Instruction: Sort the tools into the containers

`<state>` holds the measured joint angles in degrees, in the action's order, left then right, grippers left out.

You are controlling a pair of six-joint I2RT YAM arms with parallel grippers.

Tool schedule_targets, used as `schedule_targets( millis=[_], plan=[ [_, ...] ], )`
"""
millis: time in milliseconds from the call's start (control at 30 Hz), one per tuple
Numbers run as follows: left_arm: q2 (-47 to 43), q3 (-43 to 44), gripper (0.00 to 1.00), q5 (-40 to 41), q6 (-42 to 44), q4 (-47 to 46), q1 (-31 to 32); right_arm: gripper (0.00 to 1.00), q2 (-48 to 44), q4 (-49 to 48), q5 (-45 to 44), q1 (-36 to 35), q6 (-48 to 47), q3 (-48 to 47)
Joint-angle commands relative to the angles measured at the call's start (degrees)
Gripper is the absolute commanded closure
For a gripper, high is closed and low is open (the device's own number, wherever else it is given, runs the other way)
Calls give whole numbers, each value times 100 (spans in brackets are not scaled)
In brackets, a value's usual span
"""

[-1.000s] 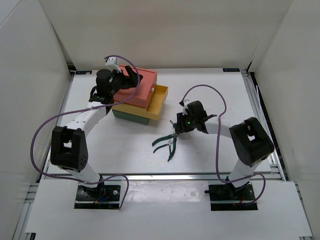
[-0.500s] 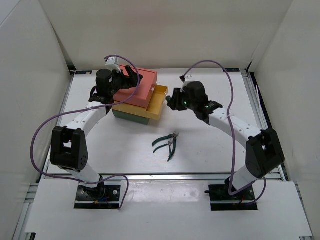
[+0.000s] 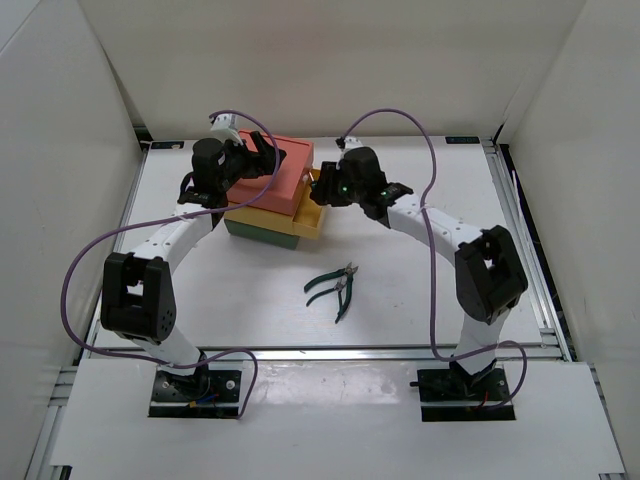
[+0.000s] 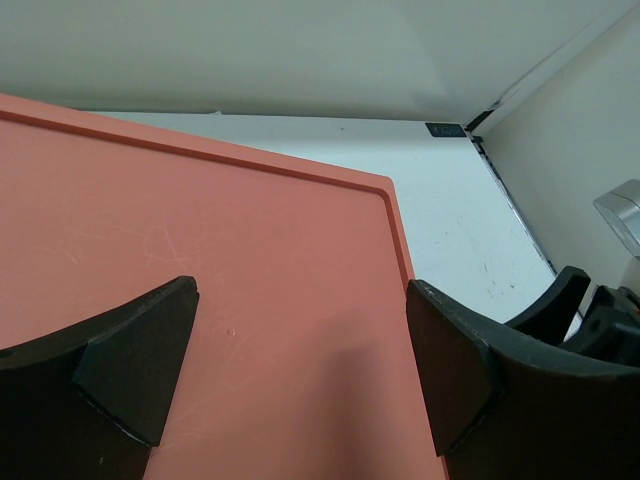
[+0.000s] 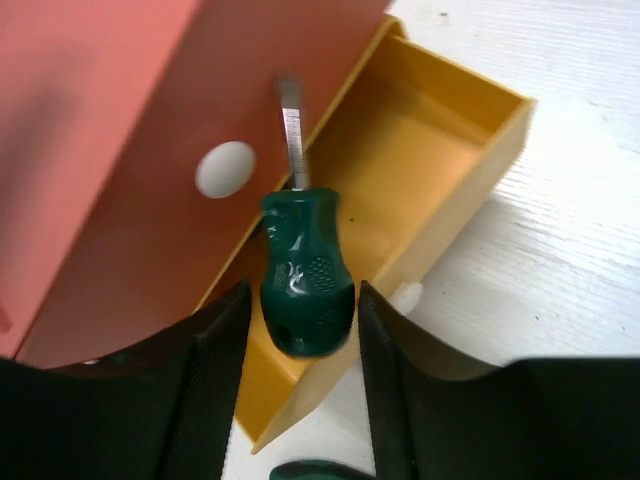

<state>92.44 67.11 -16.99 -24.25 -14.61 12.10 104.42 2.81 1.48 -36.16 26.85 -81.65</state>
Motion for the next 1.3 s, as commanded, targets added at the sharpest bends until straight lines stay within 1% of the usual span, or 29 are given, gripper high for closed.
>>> schedule_targets(
  millis=[0, 67, 100, 133, 233, 300, 333, 367, 400, 433, 467, 500, 533, 600, 733, 767, 833, 867, 1100, 1200, 1233, 1267],
  plan=[
    [72, -242, 4, -199, -97, 1057, 29, 48, -176, -500, 529, -75, -48, -28],
    [72, -260, 3, -199, -115, 1057, 21, 43, -596, -737, 416, -75, -136, 218],
    [72, -260, 3, -199, -98, 1048, 21, 36, -738, -955, 328, -58, -154, 437],
    [72, -260, 3, -199, -97, 1039, 12, 34, -878, -1027, 249, -40, -189, 509],
    [90, -269, 3, -199, -106, 1039, 21, 32, -1230, -967, 116, 65, -294, 554],
    [90, -260, 3, -199, -106, 1039, 21, 33, -1371, -809, -138, 136, -347, 571],
    [90, -269, 3, -199, -106, 1031, 21, 38, -1415, -669, -147, 240, -330, 641],
    [107, -260, 4, -199, -106, 1039, 21, 44, -1407, -581, -496, 276, -208, 693],
    [107, -269, 3, -182, -106, 1031, 21, 51, -1337, -536, -516, 311, -120, 885],
    [142, -260, 3, -199, -115, 1030, 29, 68, -1319, -605, -464, 451, -14, 992],
    [160, -260, 4, -199, -124, 1039, 12, 77, -1284, -667, -273, 504, 56, 1132],
    [177, -251, 3, -199, -115, 1039, 21, 84, -1249, -720, -271, 540, 196, 1342],
    [195, -243, 4, -234, -141, 1031, 29, 91, -1144, -886, -27, 557, 232, 1449],
    [248, -269, 4, -252, -142, 1004, 47, 94, -951, -992, 282, 540, 338, 1511],
    [283, -242, 4, -269, -176, 1013, 65, 92, -372, -1142, 906, 540, 373, 1345],
    [300, -234, 4, -269, -177, 1013, 91, 89, -318, -1308, 1194, 523, 391, 1266],
    [318, -225, 4, -252, -176, 1013, 108, 86, -142, -1467, 1390, 470, 408, 1152],
    [318, -234, 4, -234, -185, 1004, 135, 83, -20, -1467, 1512, 418, 374, 1055],
    [459, -102, 4, -234, -194, 1083, 266, 72, 771, -1292, 1812, 171, 417, -182],
    [494, -58, 4, -252, -194, 1092, 337, 69, 1229, -1300, 2216, 188, 444, -685],
    [494, -58, 4, -252, -185, 1101, 354, 66, 1317, -1300, 2486, 188, 444, -782],
    [494, -32, 4, -234, -177, 1118, 363, 66, 1422, -1274, 2585, 206, 461, -913]
  ],
)
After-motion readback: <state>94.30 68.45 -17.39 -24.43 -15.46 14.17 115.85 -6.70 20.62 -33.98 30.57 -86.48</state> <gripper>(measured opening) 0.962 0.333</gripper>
